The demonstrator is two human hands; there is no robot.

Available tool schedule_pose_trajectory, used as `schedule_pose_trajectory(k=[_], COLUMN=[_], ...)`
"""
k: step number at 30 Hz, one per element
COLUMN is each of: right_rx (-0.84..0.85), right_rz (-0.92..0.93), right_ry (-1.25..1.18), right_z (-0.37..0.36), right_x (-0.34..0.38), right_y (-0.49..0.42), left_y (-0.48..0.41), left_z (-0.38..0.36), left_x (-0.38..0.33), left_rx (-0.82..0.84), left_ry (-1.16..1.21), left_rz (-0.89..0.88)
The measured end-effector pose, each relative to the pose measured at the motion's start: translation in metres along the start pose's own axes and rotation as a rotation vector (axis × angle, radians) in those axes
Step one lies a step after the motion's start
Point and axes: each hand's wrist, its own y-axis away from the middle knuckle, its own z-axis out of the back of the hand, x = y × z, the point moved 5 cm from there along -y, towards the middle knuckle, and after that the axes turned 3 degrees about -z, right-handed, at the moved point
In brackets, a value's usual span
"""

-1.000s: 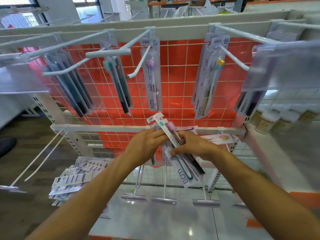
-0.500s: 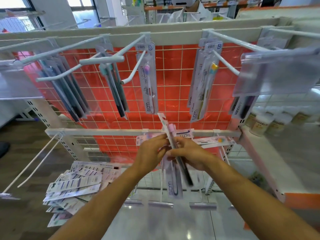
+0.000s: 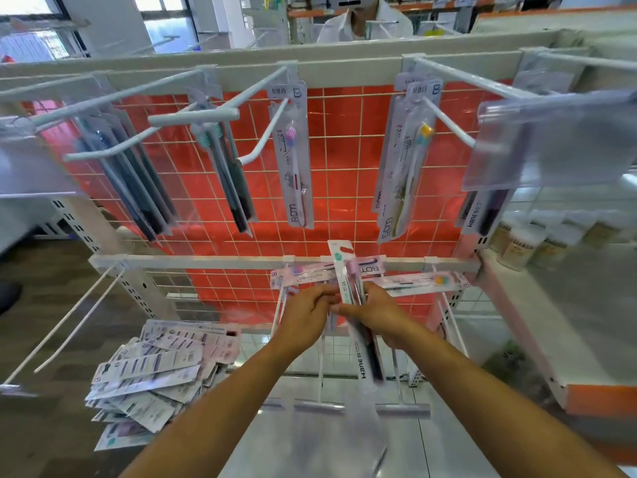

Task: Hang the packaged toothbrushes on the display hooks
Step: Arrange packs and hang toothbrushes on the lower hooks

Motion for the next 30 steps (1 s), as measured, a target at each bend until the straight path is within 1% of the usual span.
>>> schedule_pose_trajectory(k=[2, 5, 9, 12, 16, 20, 22, 24, 25, 27, 30], right_rx=[0.004, 0.005, 0.023, 0.086, 0.115, -0.023, -0.183, -0.350, -0.404, -0.426, -0.403], right_rz=[0.013, 0.016, 0.053, 0.093, 0.132, 0.086, 0.059, -0.008, -0.049, -0.119, -0.192], right_ry=[0.055, 0.110, 0.240, 0.262, 0.309, 0.264, 0.264, 0.297, 0.294, 0.254, 0.252], right_z=[-0.002, -0.004, -0.010, -0.013, -0.002, 0.025, 0.041, 0.057, 0.062, 0.066, 0.069], right_x=[0.001, -0.001, 0.002, 0.010, 0.014, 0.012, 0.008, 0.000, -0.004, -0.014, -0.022], right_y=[0.002, 0.003, 0.001, 0.009, 0.009, 0.003, -0.001, -0.006, -0.007, -0.010, -0.011], left_y=[0.003, 0.003, 0.002, 0.001, -0.002, -0.003, -0.003, -0.002, -0.002, -0.002, -0.003], left_z=[-0.002, -0.004, -0.009, -0.008, -0.004, 0.002, 0.002, 0.001, 0.001, -0.001, -0.005], left_x=[-0.002, -0.005, -0.010, -0.011, -0.008, -0.008, -0.008, -0.010, -0.012, -0.013, -0.014], left_rx=[-0.027, -0.070, -0.081, -0.106, -0.131, -0.159, -0.154, -0.141, -0.133, -0.119, -0.092], left_ry=[0.154, 0.207, 0.307, 0.246, 0.268, 0.246, 0.242, 0.273, 0.295, 0.321, 0.335], left_rz=[0.082, 0.120, 0.161, 0.173, 0.205, 0.192, 0.191, 0.182, 0.177, 0.173, 0.175])
